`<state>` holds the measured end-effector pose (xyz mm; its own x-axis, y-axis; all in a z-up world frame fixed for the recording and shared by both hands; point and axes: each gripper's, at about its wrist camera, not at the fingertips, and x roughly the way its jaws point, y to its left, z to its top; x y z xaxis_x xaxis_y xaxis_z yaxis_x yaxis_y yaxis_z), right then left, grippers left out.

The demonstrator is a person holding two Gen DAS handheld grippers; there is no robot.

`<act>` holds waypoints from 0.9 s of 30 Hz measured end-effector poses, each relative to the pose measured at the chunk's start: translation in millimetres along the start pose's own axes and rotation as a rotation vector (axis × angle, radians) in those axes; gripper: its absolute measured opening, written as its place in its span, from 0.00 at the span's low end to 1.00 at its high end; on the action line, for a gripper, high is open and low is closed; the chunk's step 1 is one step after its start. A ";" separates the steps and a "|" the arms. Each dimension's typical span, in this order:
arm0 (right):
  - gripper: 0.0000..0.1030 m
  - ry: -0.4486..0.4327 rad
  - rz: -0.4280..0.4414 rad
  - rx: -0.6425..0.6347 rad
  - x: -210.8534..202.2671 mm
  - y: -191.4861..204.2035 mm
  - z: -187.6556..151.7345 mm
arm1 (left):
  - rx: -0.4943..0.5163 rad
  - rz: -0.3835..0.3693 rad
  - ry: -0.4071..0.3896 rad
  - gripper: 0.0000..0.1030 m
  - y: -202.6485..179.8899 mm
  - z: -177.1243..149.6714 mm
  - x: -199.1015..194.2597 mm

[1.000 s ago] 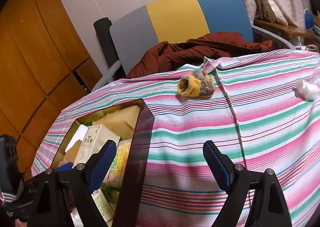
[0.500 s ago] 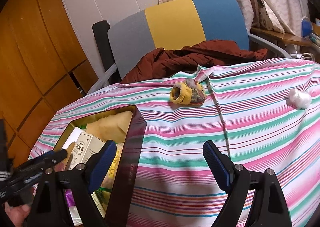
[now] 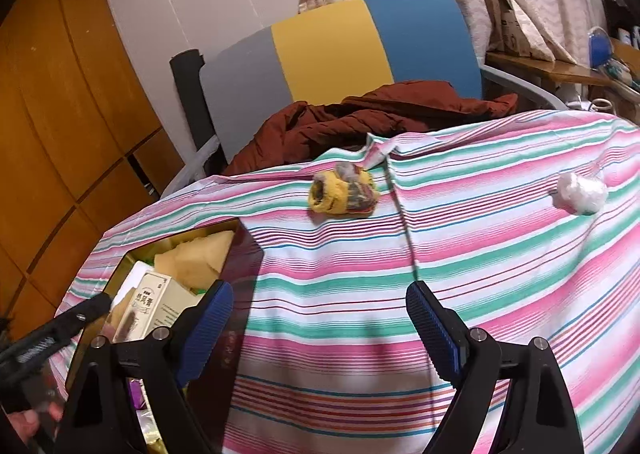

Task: Organize objects
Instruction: 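Withdraw both open tools from the tray toward the remaining table items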

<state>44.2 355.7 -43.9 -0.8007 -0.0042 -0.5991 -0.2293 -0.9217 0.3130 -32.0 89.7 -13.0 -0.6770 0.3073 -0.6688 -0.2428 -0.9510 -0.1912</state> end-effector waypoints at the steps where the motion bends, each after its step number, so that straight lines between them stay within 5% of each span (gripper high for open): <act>1: 0.86 0.000 -0.005 0.005 -0.1 -3.1 0.8 | -0.004 -0.017 -0.008 0.64 -2.5 0.3 -2.4; 13: 0.86 0.001 -0.063 0.059 -4.6 -47.3 2.3 | 0.129 -0.237 0.049 0.72 -77.3 -15.1 0.0; 27: 0.87 0.030 -0.201 0.099 -9.7 -126.8 -0.5 | 0.362 -0.366 0.288 0.73 -167.0 -60.0 32.0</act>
<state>81.3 472.4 -78.1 -0.7168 0.1624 -0.6781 -0.4366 -0.8628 0.2548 28.6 256.4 -45.6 -0.3008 0.5443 -0.7831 -0.6816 -0.6971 -0.2227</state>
